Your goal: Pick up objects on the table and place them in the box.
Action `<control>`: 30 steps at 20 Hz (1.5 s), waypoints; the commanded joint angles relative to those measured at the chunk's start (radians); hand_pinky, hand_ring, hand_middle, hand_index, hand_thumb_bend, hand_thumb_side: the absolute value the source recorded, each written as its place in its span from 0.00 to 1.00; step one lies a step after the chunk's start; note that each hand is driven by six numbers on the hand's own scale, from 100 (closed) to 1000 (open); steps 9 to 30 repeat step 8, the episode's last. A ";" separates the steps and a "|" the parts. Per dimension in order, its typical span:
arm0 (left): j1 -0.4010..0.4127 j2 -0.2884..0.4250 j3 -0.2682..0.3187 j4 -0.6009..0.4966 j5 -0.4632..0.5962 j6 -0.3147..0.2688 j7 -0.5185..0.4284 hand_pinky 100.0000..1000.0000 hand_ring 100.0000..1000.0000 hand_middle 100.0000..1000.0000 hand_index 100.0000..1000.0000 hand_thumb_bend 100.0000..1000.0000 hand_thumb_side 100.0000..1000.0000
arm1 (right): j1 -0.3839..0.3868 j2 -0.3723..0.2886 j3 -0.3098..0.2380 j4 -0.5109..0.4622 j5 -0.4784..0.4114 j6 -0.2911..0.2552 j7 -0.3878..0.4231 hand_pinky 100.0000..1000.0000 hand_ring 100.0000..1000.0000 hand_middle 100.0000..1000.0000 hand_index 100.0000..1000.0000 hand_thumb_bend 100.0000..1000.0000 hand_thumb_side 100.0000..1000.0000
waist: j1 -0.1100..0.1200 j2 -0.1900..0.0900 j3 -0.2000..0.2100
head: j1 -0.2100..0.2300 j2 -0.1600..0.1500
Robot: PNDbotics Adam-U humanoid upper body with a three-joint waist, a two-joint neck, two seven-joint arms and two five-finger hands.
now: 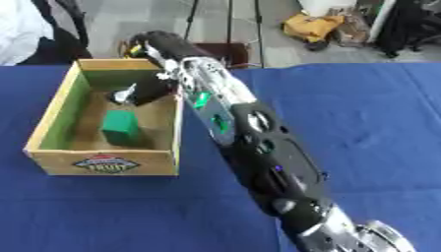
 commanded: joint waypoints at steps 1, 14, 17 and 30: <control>0.000 0.020 0.008 -0.013 0.001 -0.002 0.007 0.16 0.62 0.63 0.81 0.09 0.89 | 0.000 -0.060 0.000 -0.137 -0.097 0.039 -0.050 0.83 0.94 0.80 0.94 0.41 0.69 | 0.010 -0.033 -0.008 | 0.020 0.014; 0.006 0.022 0.013 -0.015 -0.002 -0.001 0.016 0.17 0.62 0.63 0.81 0.09 0.89 | 0.085 -0.119 0.001 -0.298 -0.250 0.181 -0.307 0.80 0.90 0.74 0.84 0.00 0.67 | 0.025 -0.045 -0.038 | 0.054 0.031; 0.006 0.022 0.013 -0.015 -0.002 -0.001 0.016 0.17 0.62 0.63 0.81 0.09 0.89 | 0.085 -0.119 0.001 -0.298 -0.250 0.181 -0.307 0.80 0.90 0.74 0.84 0.00 0.67 | 0.025 -0.045 -0.038 | 0.054 0.031; 0.006 0.022 0.013 -0.015 -0.002 -0.001 0.016 0.17 0.62 0.63 0.81 0.09 0.89 | 0.085 -0.119 0.001 -0.298 -0.250 0.181 -0.307 0.80 0.90 0.74 0.84 0.00 0.67 | 0.025 -0.045 -0.038 | 0.054 0.031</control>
